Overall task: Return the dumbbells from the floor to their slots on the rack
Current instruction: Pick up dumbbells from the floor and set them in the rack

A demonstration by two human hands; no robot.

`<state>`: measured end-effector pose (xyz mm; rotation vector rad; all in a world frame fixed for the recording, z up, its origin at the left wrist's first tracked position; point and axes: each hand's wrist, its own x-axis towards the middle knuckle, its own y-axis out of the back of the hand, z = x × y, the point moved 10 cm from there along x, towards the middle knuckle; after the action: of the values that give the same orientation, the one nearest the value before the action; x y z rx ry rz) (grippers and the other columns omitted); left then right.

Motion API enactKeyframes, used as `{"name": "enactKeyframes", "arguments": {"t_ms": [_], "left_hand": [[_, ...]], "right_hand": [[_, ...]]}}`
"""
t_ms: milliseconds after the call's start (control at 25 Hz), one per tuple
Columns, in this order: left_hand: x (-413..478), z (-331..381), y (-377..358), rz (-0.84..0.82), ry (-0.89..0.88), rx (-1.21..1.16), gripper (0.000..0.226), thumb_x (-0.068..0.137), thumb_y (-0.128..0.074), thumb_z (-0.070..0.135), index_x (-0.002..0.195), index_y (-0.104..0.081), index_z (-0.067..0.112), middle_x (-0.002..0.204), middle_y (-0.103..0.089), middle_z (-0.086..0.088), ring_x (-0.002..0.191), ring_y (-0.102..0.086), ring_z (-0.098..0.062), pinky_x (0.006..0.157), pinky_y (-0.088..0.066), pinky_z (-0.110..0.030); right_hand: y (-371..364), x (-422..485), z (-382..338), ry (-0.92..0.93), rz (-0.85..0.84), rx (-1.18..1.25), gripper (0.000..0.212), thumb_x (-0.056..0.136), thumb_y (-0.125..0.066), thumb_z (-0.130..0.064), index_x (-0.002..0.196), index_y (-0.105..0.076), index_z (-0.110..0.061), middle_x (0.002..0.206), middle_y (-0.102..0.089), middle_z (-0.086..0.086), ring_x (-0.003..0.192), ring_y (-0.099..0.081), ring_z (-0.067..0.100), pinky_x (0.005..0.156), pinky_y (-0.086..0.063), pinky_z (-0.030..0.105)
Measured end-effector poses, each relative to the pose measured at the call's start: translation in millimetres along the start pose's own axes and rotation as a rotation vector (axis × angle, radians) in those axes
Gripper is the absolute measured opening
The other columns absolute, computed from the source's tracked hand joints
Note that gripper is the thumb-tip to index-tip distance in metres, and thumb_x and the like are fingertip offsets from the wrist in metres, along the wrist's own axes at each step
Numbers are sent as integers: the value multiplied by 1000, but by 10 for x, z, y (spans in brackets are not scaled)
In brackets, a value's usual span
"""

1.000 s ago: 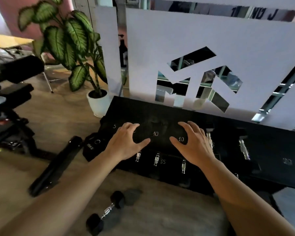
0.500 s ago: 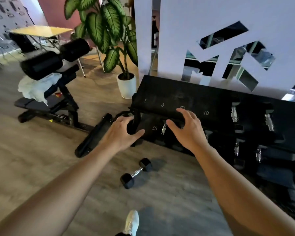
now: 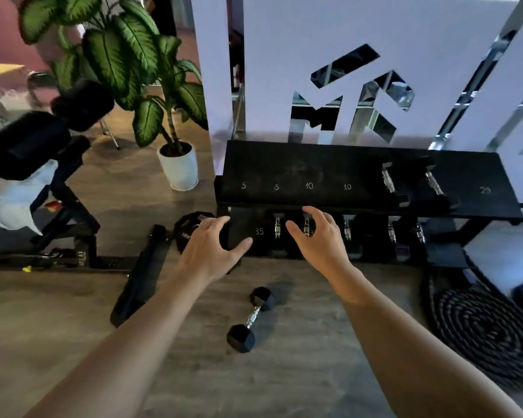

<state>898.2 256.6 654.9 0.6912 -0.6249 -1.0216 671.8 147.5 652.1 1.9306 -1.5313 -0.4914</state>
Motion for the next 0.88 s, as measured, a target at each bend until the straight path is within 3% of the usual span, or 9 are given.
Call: {"name": "enactKeyframes", "arguments": {"t_ms": [200,400,600,880], "left_hand": [[717,-494,-104,-25,-66,59,81,82,-59,66,144,-44,15,144,-48,-8,133,-43,-27,108,-40,-44],[1639,-643,-575,-36,-187,181,82,83,-55,67,146,-39,17,145,-44,-12,133,-41,-32,108,-37,-50],[2367,-486,-1168,-261,-346,207,80,85,-59,61,148,-37,18,146,-42,-13,133,-40,-33,109,-35,-52],[2829,-268,-2515,-682,-641,147,77,85,-64,54,146,-42,14,140,-48,-13,127,-46,-32,104,-40,-51]], "right_hand": [[-377,318,-126,-42,103,-235,64,88,-56,-59,142,-45,-28,146,-46,5,132,-40,31,108,-36,46],[-689,1032,413,-142,150,-342,71,85,-59,-60,145,-40,-28,155,-36,9,136,-34,36,110,-31,49],[-634,1166,1069,-524,298,-201,75,84,-55,-64,148,-33,-31,156,-34,8,137,-34,35,111,-31,49],[-939,391,1600,-1024,653,-48,72,85,-58,-62,146,-40,-28,148,-43,12,134,-40,37,109,-34,48]]}}
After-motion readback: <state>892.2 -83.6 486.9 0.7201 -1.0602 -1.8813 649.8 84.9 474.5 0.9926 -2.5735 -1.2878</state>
